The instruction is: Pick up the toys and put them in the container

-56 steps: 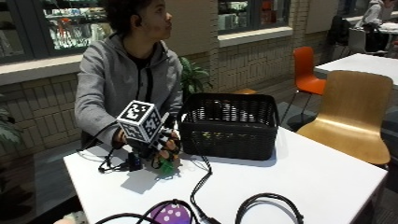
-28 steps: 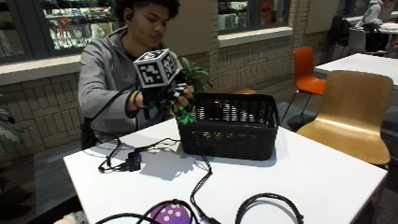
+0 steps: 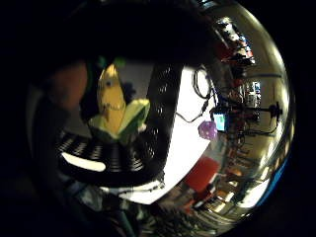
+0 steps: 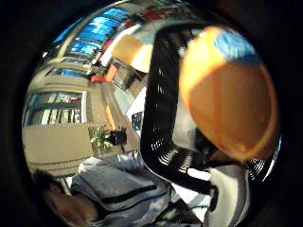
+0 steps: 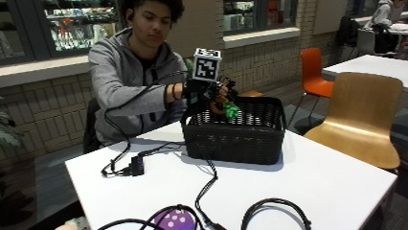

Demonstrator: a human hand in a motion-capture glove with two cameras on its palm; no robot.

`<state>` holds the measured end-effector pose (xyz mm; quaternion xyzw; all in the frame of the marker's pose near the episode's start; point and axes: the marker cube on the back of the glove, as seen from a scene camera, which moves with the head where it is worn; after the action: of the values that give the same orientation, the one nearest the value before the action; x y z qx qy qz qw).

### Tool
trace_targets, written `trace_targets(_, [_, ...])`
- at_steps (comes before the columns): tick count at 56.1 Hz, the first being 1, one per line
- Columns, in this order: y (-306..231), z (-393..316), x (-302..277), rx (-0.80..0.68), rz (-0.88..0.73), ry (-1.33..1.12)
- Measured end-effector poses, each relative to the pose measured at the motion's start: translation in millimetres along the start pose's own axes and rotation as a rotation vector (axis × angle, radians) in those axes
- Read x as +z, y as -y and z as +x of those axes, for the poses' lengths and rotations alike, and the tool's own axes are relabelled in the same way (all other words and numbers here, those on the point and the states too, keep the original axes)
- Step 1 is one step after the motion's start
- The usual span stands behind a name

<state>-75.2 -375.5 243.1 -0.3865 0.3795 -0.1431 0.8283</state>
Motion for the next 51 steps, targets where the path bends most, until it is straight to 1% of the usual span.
trace_targets(2, [-3,2,1,-0.004,-0.016,-0.003])
trace_targets(5, [-7,9,-2,0.01,0.01,0.011])
trace_targets(13, [-24,50,-10,0.101,0.076,0.068])
trace_targets(20, [-48,117,-15,0.285,0.088,0.012])
trace_targets(25, [-68,181,-14,0.466,0.063,0.052])
trace_targets(35, [-105,286,33,0.787,0.029,0.199])
trace_targets(43, [-116,335,64,0.913,-0.049,0.176])
trace_targets(51, [-108,375,87,0.977,-0.08,0.163])
